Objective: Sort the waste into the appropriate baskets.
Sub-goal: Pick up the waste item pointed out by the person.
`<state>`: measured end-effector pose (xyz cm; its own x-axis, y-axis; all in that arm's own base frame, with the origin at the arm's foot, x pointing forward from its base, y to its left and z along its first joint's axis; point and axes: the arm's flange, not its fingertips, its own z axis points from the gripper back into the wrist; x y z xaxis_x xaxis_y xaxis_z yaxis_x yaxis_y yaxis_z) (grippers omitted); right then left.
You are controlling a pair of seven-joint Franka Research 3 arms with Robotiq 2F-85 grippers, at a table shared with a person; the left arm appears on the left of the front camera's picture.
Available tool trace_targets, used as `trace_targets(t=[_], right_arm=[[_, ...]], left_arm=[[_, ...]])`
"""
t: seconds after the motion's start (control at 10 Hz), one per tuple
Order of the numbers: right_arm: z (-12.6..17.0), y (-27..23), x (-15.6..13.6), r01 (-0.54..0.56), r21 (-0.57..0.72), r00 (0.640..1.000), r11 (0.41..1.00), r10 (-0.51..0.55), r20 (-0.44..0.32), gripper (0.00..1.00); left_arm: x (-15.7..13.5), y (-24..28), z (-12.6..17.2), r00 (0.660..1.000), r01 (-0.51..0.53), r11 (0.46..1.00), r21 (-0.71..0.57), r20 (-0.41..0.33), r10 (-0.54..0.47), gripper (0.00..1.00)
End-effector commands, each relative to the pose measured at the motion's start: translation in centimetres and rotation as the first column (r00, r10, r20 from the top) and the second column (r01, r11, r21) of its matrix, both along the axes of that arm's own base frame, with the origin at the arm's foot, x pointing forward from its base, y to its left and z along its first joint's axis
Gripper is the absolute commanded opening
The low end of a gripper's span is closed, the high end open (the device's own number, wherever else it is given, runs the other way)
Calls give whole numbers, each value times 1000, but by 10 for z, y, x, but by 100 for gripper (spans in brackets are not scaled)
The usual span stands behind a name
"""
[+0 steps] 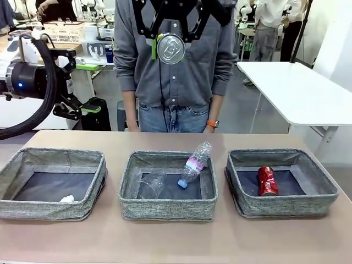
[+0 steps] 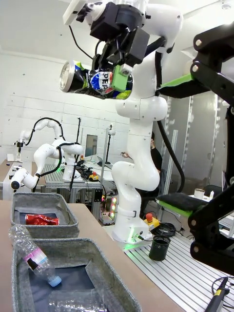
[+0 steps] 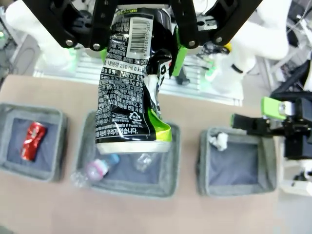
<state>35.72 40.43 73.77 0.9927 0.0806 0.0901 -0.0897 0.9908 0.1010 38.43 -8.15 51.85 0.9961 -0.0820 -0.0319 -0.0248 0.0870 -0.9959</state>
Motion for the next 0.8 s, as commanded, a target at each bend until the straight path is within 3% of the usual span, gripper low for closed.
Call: trace_targets(t=[0.0,0.7], right_arm=[[10,7,4,42,-32,999,999,-42,14,52],[2,2,2,9,-1,1000,1000,-9,0,52]], left_arm=[[-2,-2,3,1000,0,1000,-18,-2,0,100],[-2,-2,3,1000,0,1000,-18,-2,0,100]])
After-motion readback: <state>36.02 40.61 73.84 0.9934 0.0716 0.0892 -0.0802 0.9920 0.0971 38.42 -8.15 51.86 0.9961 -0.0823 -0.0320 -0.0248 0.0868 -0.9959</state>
